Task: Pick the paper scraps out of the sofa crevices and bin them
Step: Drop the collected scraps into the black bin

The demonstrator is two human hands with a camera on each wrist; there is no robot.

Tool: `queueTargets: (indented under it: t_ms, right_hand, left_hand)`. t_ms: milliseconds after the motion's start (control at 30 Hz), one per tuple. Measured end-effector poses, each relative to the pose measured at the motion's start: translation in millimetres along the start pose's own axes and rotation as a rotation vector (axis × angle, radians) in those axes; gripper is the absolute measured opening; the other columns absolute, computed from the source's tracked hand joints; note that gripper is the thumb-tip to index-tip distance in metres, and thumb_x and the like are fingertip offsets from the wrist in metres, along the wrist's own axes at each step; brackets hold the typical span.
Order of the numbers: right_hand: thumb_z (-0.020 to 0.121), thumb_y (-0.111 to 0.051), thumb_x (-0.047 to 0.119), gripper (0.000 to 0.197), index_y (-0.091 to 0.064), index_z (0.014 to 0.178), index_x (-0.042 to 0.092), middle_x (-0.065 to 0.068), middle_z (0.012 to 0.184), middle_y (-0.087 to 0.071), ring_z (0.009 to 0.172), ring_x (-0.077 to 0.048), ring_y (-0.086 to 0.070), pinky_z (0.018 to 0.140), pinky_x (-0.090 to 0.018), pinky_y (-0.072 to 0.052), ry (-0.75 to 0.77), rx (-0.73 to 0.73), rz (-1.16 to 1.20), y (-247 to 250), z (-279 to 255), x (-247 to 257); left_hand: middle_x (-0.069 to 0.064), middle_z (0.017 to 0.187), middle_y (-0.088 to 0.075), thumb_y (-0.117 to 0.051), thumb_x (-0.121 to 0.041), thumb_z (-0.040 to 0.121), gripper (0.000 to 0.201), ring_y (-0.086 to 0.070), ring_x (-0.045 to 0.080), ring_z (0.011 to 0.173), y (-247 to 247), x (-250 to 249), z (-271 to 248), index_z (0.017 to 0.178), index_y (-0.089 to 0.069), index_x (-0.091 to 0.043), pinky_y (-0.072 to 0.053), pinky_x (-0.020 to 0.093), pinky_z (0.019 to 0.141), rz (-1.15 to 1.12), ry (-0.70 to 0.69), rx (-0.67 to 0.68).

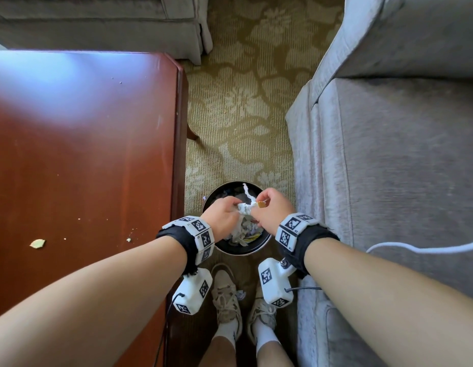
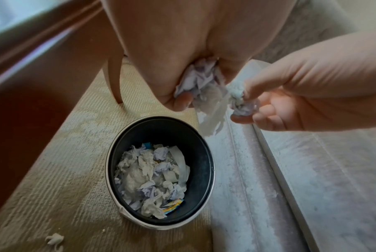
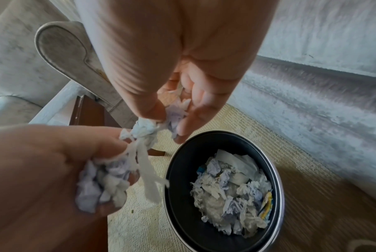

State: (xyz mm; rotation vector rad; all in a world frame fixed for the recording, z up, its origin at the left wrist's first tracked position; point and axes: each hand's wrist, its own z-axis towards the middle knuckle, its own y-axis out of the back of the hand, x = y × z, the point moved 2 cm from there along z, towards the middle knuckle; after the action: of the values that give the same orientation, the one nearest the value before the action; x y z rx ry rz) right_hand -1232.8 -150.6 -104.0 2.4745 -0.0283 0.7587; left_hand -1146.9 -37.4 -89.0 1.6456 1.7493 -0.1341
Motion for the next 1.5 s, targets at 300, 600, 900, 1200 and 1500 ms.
queueTargets:
  t_ms: [300, 600, 900, 1200, 1500]
  right_hand:
    - [0.081, -0.068, 0.024, 0.019, -0.058, 0.097, 0.02, 0.007, 0.081, -0.055, 0.076, -0.02, -0.063, 0.071, -0.038, -0.057, 0.027, 0.051, -0.103, -1.8, -6.6, -1.1]
    - [0.082, -0.064, 0.026, 0.017, -0.056, 0.097, 0.025, -0.001, 0.088, -0.066, 0.076, -0.025, -0.069, 0.067, -0.038, -0.059, 0.057, 0.122, -0.105, -4.3, -9.6, 3.1]
    - [0.074, -0.073, 0.029, 0.033, -0.059, 0.101, 0.018, -0.001, 0.088, -0.068, 0.081, -0.022, -0.068, 0.076, -0.042, -0.059, 0.061, 0.232, -0.012, -15.5, -8.4, 6.5]
    - [0.079, -0.069, 0.027, 0.024, -0.053, 0.096, 0.019, 0.002, 0.084, -0.06, 0.081, -0.022, -0.063, 0.072, -0.034, -0.051, 0.042, 0.17, -0.153, -8.5, -3.3, 6.2]
    - [0.077, -0.072, 0.034, 0.041, -0.049, 0.109, 0.024, 0.005, 0.092, -0.058, 0.084, -0.017, -0.062, 0.073, -0.031, -0.052, 0.0, 0.175, -0.127, 0.1, -0.7, -3.6]
  left_hand:
    - [0.014, 0.119, -0.062, -0.038, -0.007, 0.099, 0.038, -0.062, 0.025, 0.091, -10.9, 5.3, 0.7, 0.134, -0.049, -0.016, -0.043, 0.024, 0.072, 0.087, 0.045, -0.033]
    - [0.008, 0.083, -0.057, -0.039, -0.012, 0.1, 0.03, -0.044, 0.011, 0.048, -4.3, 8.2, 4.0, 0.12, -0.061, -0.013, -0.036, 0.014, 0.04, 0.053, 0.055, -0.07]
    - [-0.005, 0.053, -0.055, -0.068, -0.019, 0.086, 0.006, -0.045, 0.004, 0.041, -5.2, 12.8, 1.7, 0.083, -0.073, -0.016, -0.037, 0.016, 0.041, -0.213, 0.059, -0.228]
    - [0.014, 0.076, -0.069, -0.058, -0.027, 0.093, 0.023, -0.058, 0.018, 0.063, -7.9, 2.9, 10.3, 0.076, -0.071, -0.023, -0.043, 0.02, 0.05, -0.332, 0.039, -0.278]
    - [0.002, 0.079, -0.071, -0.064, -0.026, 0.089, 0.018, -0.065, 0.013, 0.073, -7.4, 3.7, 20.1, 0.092, -0.077, -0.014, -0.052, 0.018, 0.065, -0.391, 0.025, -0.297]
